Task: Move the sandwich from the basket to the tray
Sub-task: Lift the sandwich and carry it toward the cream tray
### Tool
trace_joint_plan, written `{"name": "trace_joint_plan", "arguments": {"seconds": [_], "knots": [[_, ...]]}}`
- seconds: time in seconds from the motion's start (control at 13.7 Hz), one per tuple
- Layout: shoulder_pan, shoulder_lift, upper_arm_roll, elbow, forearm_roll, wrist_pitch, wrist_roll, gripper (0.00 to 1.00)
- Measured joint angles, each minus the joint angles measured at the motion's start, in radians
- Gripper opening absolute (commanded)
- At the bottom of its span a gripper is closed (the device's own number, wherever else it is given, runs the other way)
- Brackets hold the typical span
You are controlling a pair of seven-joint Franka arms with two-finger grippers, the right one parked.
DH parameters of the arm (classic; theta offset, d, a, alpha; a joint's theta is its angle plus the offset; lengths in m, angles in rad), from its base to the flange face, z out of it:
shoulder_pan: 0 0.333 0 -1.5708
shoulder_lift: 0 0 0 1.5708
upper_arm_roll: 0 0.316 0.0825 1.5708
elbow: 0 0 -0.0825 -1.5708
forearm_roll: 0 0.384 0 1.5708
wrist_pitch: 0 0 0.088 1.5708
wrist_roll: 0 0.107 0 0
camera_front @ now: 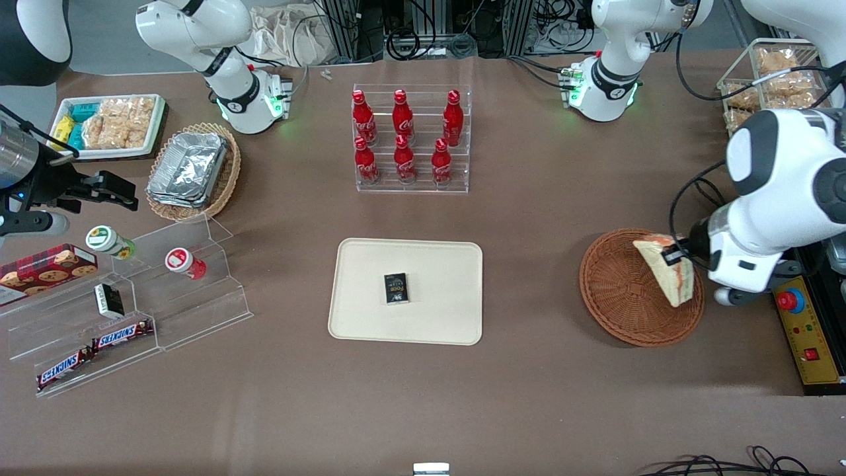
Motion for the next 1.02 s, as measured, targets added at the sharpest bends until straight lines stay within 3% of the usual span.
{"name": "trace_joint_plan", "arguments": {"seconds": [0.58,0.73,1.02], "knots": [[-0.025,0.045,-0.291,0.015,0.001,0.044,0.014,0.00],[-0.072,0.101,-0.309,0.033,0.006,0.093,0.017,0.00],[-0.188,0.250,-0.312,0.091,0.085,0.149,-0.011,0.00]]}}
